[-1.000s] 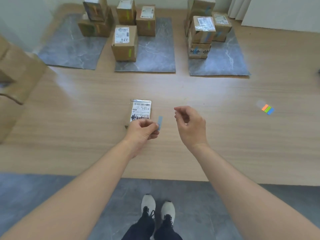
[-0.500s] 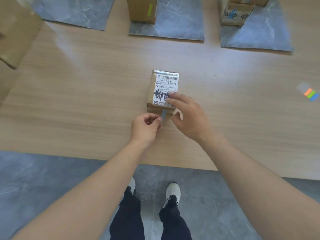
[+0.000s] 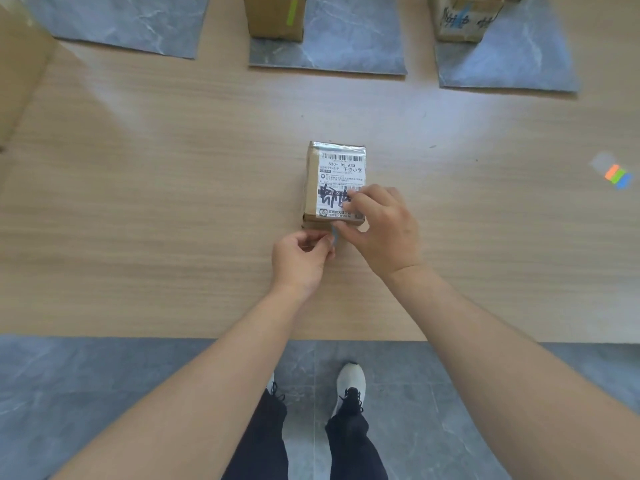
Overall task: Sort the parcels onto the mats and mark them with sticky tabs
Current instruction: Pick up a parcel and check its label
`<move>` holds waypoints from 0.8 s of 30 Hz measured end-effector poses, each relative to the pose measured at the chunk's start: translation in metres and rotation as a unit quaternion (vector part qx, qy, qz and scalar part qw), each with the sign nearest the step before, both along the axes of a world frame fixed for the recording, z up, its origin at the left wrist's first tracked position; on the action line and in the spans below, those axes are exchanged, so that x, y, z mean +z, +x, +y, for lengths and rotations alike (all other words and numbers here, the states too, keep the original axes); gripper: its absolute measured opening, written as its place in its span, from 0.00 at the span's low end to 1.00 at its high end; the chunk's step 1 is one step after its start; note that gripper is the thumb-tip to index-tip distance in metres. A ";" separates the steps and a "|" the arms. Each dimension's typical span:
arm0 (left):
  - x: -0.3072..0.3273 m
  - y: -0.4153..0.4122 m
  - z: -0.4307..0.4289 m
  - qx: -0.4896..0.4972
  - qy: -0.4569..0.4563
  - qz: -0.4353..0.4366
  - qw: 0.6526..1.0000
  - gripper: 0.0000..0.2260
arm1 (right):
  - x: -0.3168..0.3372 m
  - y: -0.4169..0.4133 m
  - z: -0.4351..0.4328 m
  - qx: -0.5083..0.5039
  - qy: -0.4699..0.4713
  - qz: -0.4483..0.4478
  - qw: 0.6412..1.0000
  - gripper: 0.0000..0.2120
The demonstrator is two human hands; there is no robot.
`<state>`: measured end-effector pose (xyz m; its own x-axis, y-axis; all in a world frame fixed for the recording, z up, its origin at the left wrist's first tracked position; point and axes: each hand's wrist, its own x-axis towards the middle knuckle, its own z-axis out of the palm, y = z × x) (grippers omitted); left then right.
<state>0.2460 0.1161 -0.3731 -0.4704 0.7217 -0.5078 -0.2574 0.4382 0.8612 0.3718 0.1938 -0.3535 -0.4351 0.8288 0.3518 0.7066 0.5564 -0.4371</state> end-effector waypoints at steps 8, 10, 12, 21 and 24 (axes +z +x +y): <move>-0.001 -0.018 -0.002 0.016 -0.002 0.030 0.999 0.04 | -0.017 -0.006 -0.002 -0.018 0.056 -0.019 0.998 0.19; 0.004 -0.033 -0.004 0.045 0.007 0.073 0.996 0.05 | -0.022 -0.009 -0.004 -0.029 0.068 -0.026 0.997 0.22; 0.011 -0.048 -0.002 0.074 0.034 0.067 0.994 0.06 | -0.027 -0.010 -0.005 -0.040 0.090 -0.034 0.995 0.25; 0.040 -0.054 0.025 -0.027 0.068 -0.141 0.987 0.22 | 0.010 -0.018 -0.013 -0.106 -0.188 0.273 0.938 0.10; 0.052 -0.050 0.025 -0.047 0.064 -0.150 0.985 0.22 | 0.023 -0.024 -0.009 -0.241 -0.381 0.426 0.785 0.11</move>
<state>0.1963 0.1415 -0.3211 -0.2400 0.8218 -0.5167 -0.4727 0.3660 0.8016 0.3476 0.1844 -0.3305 0.1182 0.9358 -0.3322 0.0263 -0.3374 -0.9410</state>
